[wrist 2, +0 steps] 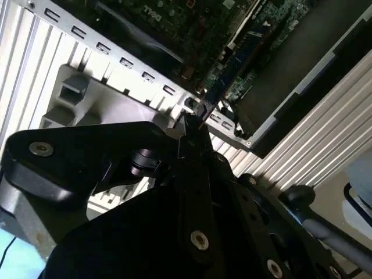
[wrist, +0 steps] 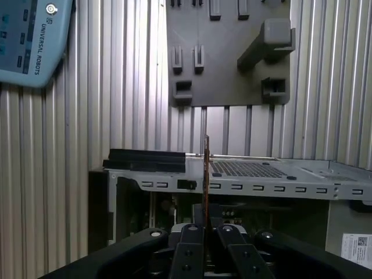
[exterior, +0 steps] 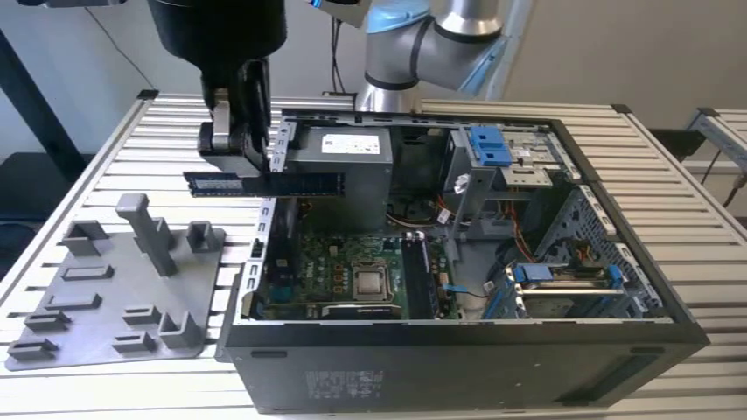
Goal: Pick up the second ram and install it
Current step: 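Pick up the second ram and move it above second insertion slot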
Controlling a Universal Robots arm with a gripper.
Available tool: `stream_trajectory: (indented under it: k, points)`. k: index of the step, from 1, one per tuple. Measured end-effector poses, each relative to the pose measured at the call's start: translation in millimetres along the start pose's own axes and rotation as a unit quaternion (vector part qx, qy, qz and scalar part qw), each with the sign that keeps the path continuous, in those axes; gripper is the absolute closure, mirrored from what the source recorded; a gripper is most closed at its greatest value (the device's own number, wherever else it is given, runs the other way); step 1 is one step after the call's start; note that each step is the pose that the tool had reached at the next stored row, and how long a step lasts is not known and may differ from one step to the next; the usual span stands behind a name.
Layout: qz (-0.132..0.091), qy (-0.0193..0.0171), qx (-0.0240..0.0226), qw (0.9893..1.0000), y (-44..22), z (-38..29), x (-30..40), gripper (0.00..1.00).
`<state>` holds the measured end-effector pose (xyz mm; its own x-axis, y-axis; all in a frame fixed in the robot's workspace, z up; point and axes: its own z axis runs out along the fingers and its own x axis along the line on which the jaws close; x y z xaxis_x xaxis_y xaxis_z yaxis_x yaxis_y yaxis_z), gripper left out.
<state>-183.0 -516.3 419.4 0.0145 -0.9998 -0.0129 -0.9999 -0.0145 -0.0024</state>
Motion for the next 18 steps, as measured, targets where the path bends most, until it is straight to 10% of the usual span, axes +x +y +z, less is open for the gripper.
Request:
stream_trajectory:
  k: [18]
  points:
    - [0.000,0.0000,-0.0005,1.0000,-68.7,0.1,1.0,0.86]
